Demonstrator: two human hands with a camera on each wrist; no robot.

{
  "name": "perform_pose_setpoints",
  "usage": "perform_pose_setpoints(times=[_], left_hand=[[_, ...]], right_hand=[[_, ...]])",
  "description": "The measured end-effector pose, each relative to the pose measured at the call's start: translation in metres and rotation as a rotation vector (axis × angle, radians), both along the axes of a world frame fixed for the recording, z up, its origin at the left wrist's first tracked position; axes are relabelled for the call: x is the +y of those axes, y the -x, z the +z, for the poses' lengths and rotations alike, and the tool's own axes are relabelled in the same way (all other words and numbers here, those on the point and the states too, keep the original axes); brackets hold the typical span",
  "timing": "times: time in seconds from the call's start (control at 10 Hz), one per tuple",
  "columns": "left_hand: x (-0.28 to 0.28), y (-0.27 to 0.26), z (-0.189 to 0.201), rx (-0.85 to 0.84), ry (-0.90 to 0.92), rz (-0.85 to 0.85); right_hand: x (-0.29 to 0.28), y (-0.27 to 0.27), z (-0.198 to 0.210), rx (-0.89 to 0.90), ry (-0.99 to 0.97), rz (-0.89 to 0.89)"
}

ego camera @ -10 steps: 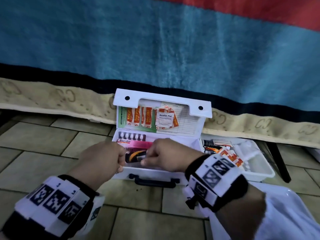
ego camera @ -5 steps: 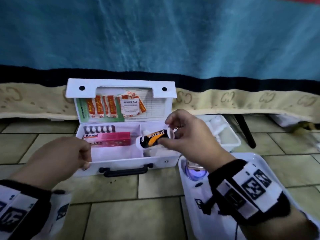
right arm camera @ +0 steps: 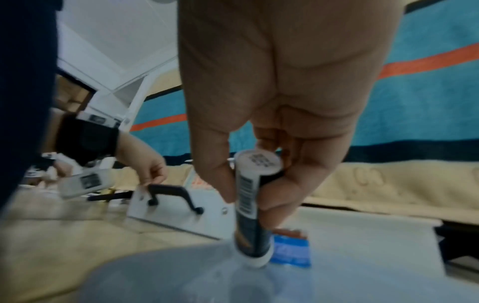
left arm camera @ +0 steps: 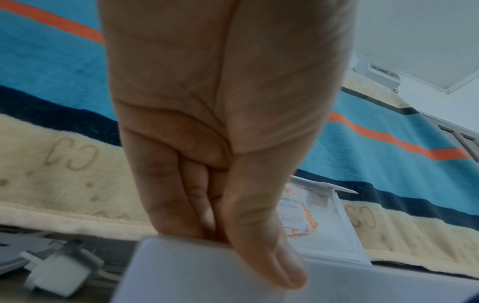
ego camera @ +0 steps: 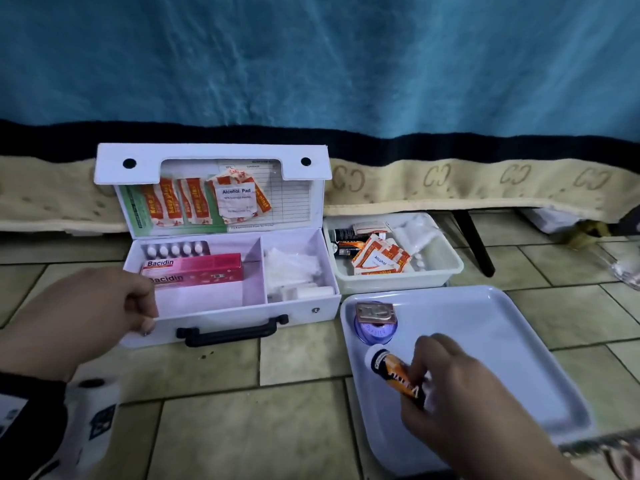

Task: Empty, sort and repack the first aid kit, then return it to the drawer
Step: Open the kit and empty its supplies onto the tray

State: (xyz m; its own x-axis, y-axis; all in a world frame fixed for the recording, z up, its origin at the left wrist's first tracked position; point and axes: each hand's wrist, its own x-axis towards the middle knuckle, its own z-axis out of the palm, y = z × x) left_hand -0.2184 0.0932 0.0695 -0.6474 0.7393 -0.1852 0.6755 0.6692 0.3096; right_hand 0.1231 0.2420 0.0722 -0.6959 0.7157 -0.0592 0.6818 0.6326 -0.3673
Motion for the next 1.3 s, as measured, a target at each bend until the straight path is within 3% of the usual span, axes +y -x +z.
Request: perform_pose_setpoints(times=[0.2,0.3,0.5,0.6,0.7,1.1,1.3], left_hand=[[0.002,-0.001,0.002,-0.01,0.004,0.014],[0.002,-0.006,0.005,0.003,0.006,0.04],[0.002,-0.014,0.016,0.01,0.06,0.039],[0.003,-0.013,0.016,-0.021,0.06,0.055],[0.001,-0.014,0.014,0.007,0.028,0.09],[-0.001,-0.026,0.018,0.04,-0.019,0.114],[-0.002,-0.021,0.017,0.019,0.01,0.078]], right_hand=[[-0.02,0.023,-0.009,-0.382,0.071,0.019],[-0.018,0.039,0.02,-0.366,0.024,0.077],[-0.013,0.129,0.069,-0.064,-0.18,0.438],[-0.007,0.194,0.06,-0.152,-0.248,0.604],[-0.004,0.236,0.041,-0.284,-0.265,0.656],[0.0,0.256,0.009,-0.417,-0.251,0.624],[0.003,0.245,0.043,-0.428,-0.244,0.643]])
